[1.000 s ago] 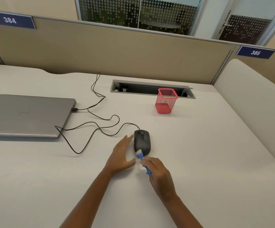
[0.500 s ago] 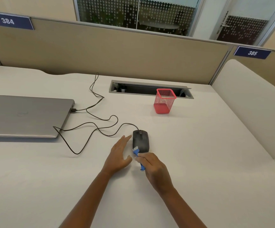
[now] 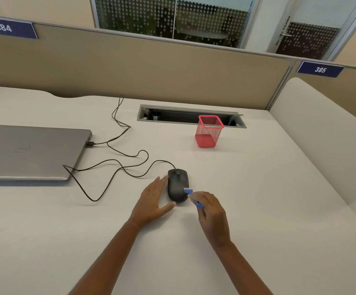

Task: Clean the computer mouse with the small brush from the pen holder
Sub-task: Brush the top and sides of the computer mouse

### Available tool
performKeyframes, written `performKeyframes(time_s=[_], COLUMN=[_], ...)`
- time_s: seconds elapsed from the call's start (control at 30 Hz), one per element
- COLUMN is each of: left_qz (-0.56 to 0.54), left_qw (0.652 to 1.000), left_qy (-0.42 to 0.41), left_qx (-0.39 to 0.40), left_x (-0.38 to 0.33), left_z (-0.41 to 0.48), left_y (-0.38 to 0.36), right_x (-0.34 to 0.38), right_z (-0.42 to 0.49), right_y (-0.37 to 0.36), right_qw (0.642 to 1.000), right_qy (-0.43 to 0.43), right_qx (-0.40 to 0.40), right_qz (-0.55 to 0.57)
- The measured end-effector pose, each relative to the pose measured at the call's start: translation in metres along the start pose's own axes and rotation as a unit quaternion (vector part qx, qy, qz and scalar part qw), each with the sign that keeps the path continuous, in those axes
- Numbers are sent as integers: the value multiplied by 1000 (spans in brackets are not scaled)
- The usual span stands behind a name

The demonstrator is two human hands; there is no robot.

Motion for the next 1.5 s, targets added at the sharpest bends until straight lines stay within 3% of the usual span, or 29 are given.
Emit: performKeyframes(time_s=[0.23, 0.43, 0.53, 0.83, 1.1, 1.33, 1.5], left_qz=[10, 6, 5, -18, -6, -5, -5], left_qw=[1000, 999, 998, 998, 999, 999, 999], left_qy=[-5, -1, 9, 29, 12, 5, 9], left_qx=[24, 50, 57, 50, 45, 35, 43], left_x=[-6, -7, -7, -7, -4, -4, -3], left_z=[7, 16, 19, 23, 24, 24, 24], left_y=[1, 8, 10, 13, 10, 9, 10], right_x=[-11, -21, -27, -36, -25, -28, -27], right_z=[-22, 19, 50, 102, 80, 68, 85], right_y=[11, 13, 3, -22, 5, 25, 26], right_qw=[998, 987, 975, 971, 976, 952, 965], right_qy=[-26, -111, -160, -193, -142, -172, -170], right_qx=[48, -46, -50, 63, 129, 218, 163], right_qz=[33, 109, 143, 128, 105, 126, 112])
Point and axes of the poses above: each hand's wrist, its own z-axis towards the middle knuckle, its own y-axis out of the back of the hand, x = y × z, the point moved 1 cm from there along z, towards the middle knuckle
